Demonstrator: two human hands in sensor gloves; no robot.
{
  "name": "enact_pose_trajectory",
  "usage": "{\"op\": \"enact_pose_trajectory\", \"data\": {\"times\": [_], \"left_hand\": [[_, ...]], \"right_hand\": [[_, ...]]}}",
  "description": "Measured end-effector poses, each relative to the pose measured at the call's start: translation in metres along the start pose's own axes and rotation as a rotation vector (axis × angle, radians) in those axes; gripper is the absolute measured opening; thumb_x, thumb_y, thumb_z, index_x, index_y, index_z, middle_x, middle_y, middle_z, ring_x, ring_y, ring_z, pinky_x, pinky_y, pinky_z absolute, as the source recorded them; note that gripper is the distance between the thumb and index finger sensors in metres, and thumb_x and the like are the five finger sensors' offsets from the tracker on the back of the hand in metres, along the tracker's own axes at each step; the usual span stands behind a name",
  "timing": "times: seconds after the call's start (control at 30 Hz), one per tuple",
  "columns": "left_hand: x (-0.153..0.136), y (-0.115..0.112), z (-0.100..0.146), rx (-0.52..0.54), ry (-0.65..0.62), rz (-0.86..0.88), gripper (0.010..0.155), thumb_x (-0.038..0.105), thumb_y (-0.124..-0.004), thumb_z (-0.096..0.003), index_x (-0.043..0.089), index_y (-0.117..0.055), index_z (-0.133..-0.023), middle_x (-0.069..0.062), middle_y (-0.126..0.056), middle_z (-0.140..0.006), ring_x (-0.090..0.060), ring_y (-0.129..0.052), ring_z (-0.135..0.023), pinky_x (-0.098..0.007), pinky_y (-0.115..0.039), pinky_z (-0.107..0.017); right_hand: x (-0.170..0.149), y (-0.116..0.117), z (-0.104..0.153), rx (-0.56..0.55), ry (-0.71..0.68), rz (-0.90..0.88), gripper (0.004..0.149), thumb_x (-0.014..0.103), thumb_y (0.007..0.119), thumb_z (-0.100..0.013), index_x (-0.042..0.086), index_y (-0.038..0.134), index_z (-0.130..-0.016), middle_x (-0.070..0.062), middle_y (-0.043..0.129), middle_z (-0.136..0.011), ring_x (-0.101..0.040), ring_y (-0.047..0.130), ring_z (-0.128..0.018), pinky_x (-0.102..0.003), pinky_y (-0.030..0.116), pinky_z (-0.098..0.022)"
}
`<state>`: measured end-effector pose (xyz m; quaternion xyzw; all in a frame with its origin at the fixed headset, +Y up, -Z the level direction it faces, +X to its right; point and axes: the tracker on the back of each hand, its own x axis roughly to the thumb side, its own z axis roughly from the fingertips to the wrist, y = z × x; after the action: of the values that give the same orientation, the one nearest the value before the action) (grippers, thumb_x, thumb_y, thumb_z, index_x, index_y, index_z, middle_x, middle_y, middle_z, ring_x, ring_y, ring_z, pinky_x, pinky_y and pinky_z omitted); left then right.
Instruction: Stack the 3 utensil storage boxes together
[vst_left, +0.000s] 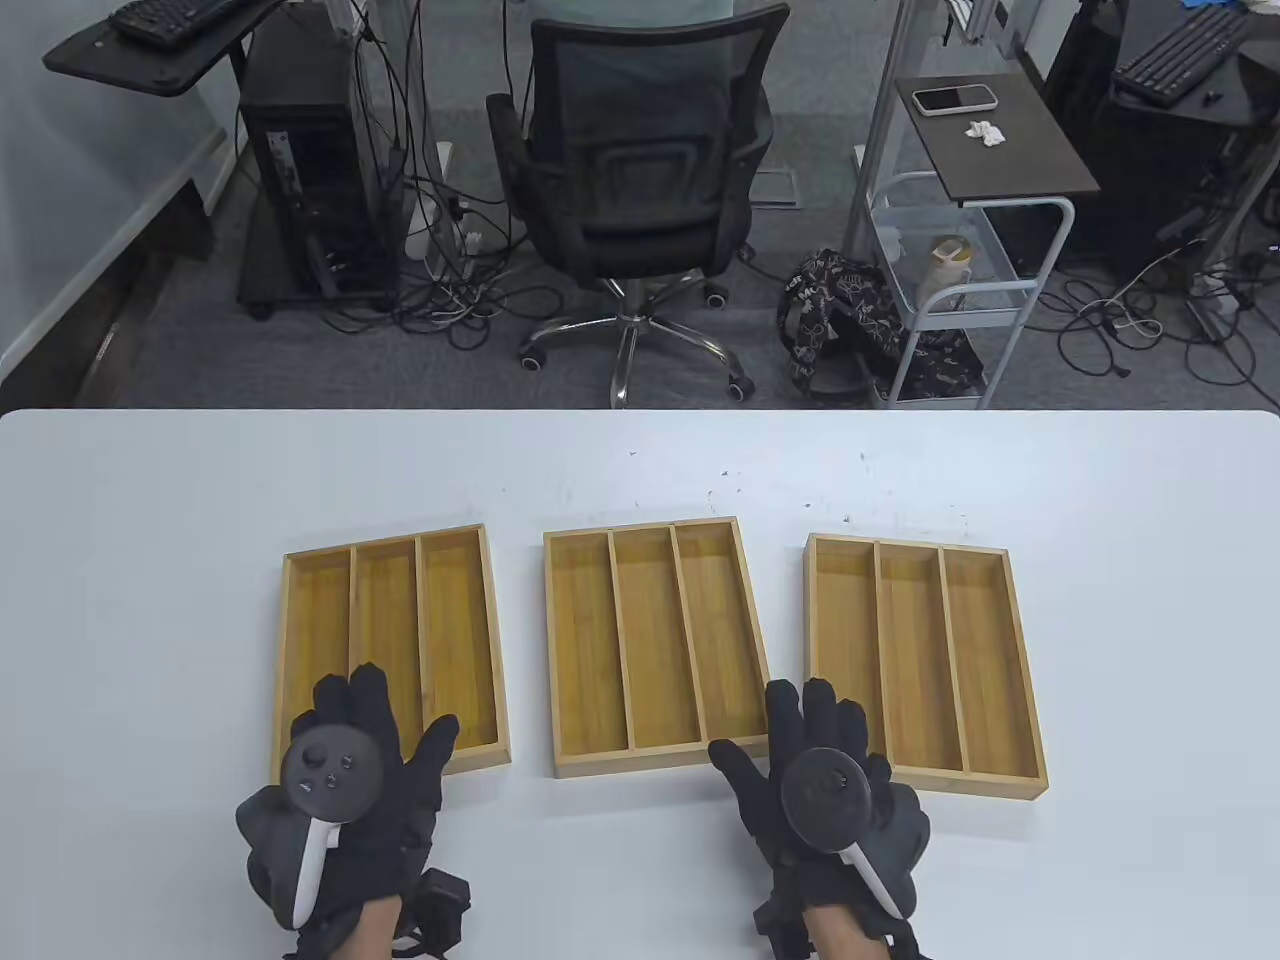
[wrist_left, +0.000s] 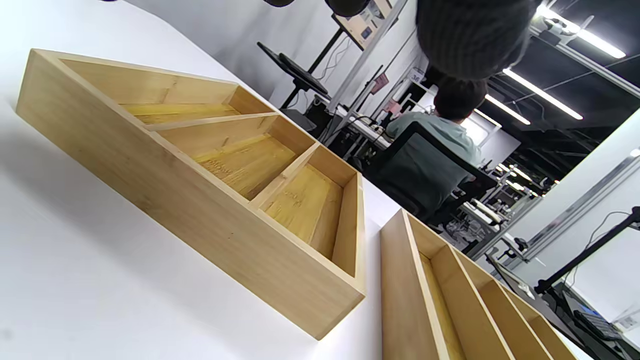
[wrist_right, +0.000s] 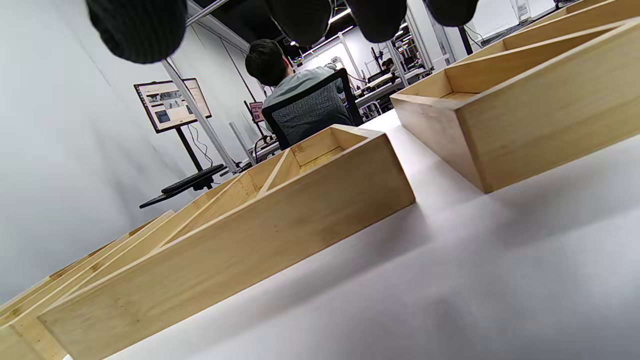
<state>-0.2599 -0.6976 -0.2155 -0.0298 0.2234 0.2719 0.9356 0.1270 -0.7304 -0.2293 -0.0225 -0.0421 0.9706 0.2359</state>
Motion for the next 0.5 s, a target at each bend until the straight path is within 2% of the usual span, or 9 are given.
{"op": "enact_pose_trajectory", "data": {"times": [0.17, 0.33, 0.43, 0.5], "left_hand": [[-0.013, -0.002, -0.014, -0.011, 0.073, 0.001, 0.088, 0.073, -0.065, -0.0493, 0.041, -0.021, -0.118, 0.002, -0.016, -0.130, -0.035, -0.026, -0.123, -0.071, -0.040, -0.081], [-0.037, -0.001, -0.034, 0.048, 0.199, -0.014, 0.093, 0.076, -0.062, -0.0483, 0.039, -0.013, -0.118, 0.002, -0.011, -0.129, -0.034, -0.022, -0.123, -0.069, -0.038, -0.082], [-0.054, -0.001, -0.048, 0.088, 0.273, 0.008, 0.094, 0.075, -0.063, -0.0483, 0.036, -0.013, -0.117, 0.001, -0.014, -0.129, -0.032, -0.027, -0.123, -0.068, -0.042, -0.082], [-0.066, -0.003, -0.056, 0.072, 0.326, 0.016, 0.093, 0.074, -0.064, -0.0488, 0.034, -0.015, -0.118, 0.001, -0.019, -0.129, -0.033, -0.034, -0.122, -0.065, -0.046, -0.082]], "right_hand": [[0.000, 0.000, 0.000, 0.000, 0.002, 0.000, 0.080, 0.065, 0.065, -0.054, 0.016, 0.049, -0.114, -0.031, 0.043, -0.121, -0.061, 0.044, -0.102, -0.086, 0.044, -0.060], [0.001, 0.002, -0.001, 0.007, 0.004, 0.002, 0.079, 0.065, 0.065, -0.054, 0.016, 0.049, -0.114, -0.031, 0.044, -0.121, -0.061, 0.044, -0.102, -0.086, 0.044, -0.060], [0.001, 0.001, -0.001, 0.007, 0.011, -0.007, 0.079, 0.065, 0.065, -0.054, 0.016, 0.049, -0.114, -0.031, 0.044, -0.120, -0.061, 0.045, -0.102, -0.086, 0.045, -0.060], [0.000, 0.001, -0.001, 0.007, 0.016, -0.005, 0.079, 0.065, 0.065, -0.054, 0.016, 0.049, -0.114, -0.032, 0.044, -0.120, -0.062, 0.045, -0.101, -0.086, 0.045, -0.060]]}}
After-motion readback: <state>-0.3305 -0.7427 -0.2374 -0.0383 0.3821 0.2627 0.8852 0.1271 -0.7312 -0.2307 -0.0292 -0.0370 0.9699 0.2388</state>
